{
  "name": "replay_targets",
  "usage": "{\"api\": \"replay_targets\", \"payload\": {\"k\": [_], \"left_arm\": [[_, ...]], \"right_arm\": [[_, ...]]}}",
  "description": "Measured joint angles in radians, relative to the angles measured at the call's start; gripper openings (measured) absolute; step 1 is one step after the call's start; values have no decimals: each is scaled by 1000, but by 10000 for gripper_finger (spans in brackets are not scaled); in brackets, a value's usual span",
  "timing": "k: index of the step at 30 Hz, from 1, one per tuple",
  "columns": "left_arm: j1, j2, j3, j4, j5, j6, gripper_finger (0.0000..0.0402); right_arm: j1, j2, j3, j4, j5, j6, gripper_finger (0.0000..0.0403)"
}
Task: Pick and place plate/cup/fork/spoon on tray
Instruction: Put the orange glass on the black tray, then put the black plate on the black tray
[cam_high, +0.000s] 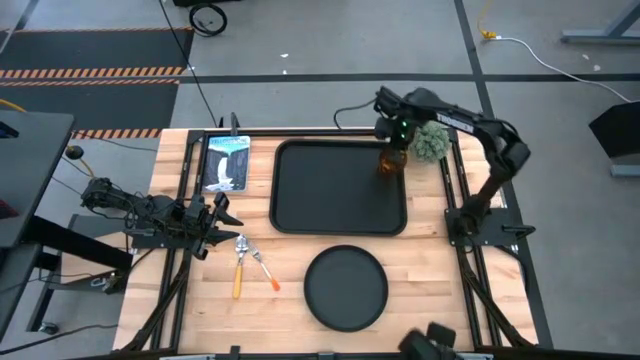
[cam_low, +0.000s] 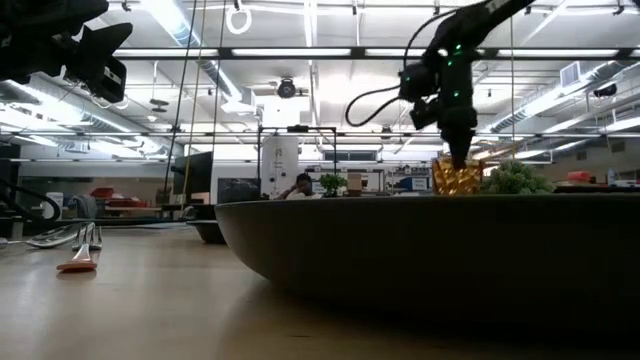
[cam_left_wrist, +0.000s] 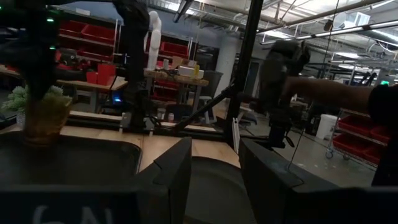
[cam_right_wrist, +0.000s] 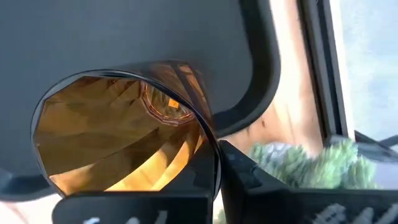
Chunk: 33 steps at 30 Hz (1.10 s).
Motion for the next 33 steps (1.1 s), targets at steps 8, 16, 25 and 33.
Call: {"api": "replay_targets", "payload": {"k": [8, 16, 25, 33], "left_arm": [[0, 0, 0, 0, 0, 0, 142], [0, 0, 0, 0, 0, 0, 142], [0, 0, 0, 0, 0, 0, 142], [0, 0, 0, 0, 0, 0, 142]], "right_arm": [[-110, 132, 107, -21, -97, -10, 10], [-147, 152, 111, -4, -82, -10, 19], [-161, 158, 111, 31, -32, 2, 46], [-160, 157, 110, 32, -22, 16, 77]]}}
